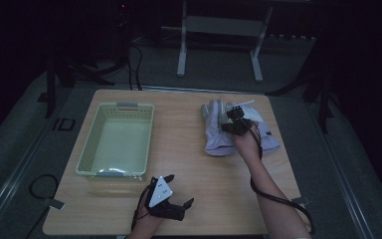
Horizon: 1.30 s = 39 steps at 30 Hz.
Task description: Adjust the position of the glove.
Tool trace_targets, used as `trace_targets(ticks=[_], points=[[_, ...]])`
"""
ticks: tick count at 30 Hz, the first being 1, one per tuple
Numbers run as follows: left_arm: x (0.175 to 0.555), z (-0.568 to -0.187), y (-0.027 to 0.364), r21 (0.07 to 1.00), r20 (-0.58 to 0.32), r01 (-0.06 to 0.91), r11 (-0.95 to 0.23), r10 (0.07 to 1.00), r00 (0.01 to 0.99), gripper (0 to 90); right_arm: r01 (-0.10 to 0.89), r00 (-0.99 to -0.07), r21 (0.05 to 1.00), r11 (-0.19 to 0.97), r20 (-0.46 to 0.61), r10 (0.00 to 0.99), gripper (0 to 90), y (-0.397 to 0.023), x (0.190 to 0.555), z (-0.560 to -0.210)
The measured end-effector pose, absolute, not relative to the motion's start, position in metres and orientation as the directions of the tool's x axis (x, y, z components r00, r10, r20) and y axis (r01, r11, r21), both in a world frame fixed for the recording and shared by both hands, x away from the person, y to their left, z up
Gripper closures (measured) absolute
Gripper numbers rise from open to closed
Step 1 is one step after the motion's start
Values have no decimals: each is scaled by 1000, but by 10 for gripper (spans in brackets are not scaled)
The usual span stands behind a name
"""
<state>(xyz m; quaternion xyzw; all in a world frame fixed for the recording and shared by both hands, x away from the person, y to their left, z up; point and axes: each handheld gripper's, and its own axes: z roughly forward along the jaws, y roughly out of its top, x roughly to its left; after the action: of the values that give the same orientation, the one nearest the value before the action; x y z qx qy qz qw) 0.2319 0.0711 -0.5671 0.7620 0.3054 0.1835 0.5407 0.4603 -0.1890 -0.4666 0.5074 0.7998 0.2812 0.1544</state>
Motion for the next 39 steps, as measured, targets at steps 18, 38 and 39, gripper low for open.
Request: trace_targets(ticks=[18,38,39], points=[[232,-567,71,936,-50,269,-229,668,743,0,661,-442,717,223,131,887,869,-181,384,-445],[232,-567,71,935,-45,266,-234,666,745,0,722,-445,658,216,201,872,868,-163,361,-506],[232,-567,71,935,-45,266,-234,666,745,0,724,-447,653,221,200,872,868,-162,360,-509]])
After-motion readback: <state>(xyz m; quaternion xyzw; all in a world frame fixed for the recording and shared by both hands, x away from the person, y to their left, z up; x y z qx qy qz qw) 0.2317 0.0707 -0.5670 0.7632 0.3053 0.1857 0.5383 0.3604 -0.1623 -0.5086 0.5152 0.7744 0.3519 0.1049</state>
